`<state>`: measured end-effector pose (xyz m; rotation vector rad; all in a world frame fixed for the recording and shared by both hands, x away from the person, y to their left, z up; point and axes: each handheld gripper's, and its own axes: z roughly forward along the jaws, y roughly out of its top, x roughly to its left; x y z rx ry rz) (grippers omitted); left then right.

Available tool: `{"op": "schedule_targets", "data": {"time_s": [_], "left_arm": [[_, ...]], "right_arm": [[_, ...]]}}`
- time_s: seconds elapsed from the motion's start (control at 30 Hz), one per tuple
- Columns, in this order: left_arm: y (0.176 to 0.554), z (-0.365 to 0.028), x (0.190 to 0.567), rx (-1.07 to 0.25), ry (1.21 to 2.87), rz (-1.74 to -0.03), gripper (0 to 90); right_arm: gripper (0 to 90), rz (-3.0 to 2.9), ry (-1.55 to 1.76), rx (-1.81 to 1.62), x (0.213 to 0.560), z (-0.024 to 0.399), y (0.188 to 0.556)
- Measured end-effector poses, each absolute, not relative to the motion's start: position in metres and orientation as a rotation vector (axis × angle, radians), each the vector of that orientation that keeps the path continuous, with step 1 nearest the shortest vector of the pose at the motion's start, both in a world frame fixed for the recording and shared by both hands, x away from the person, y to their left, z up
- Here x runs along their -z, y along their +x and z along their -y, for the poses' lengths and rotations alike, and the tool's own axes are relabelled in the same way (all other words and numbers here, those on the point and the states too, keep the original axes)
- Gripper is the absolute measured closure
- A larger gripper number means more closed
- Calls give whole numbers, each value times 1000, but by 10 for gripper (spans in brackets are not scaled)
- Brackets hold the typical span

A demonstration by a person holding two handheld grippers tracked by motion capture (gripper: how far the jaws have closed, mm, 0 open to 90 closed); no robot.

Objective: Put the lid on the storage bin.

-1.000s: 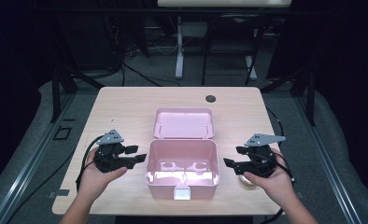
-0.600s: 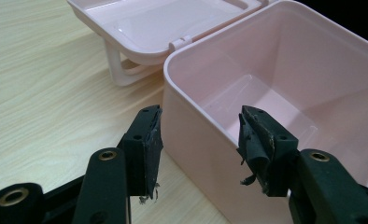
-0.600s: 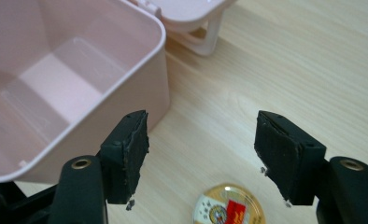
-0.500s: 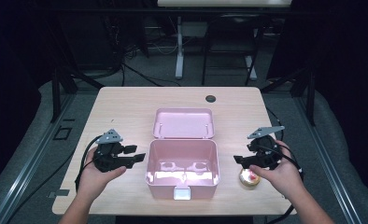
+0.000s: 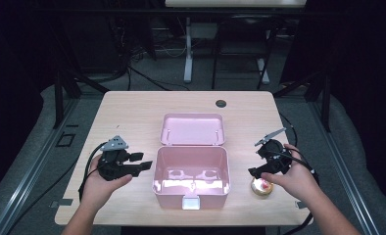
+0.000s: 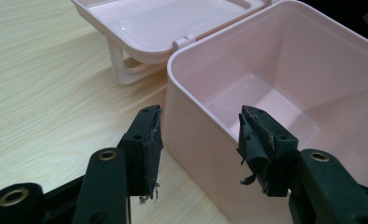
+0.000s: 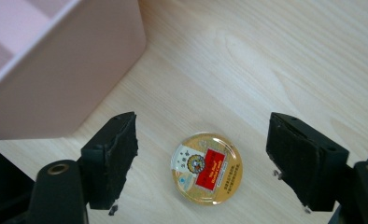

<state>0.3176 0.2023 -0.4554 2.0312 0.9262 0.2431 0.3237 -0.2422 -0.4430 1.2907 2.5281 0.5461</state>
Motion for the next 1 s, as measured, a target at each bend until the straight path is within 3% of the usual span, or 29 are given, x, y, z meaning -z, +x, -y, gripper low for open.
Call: {"op": "schedule_targets", "data": {"time_s": [0.4, 1.0], "left_arm": [[318, -203, 455, -235, 2029, -930, 490], [318, -204, 456, -233, 2026, -935, 488]], "right_arm": [[145, -2557, 1364, -395, 459, 244, 331], [119, -2588, 1427, -286, 490, 245, 338]]}}
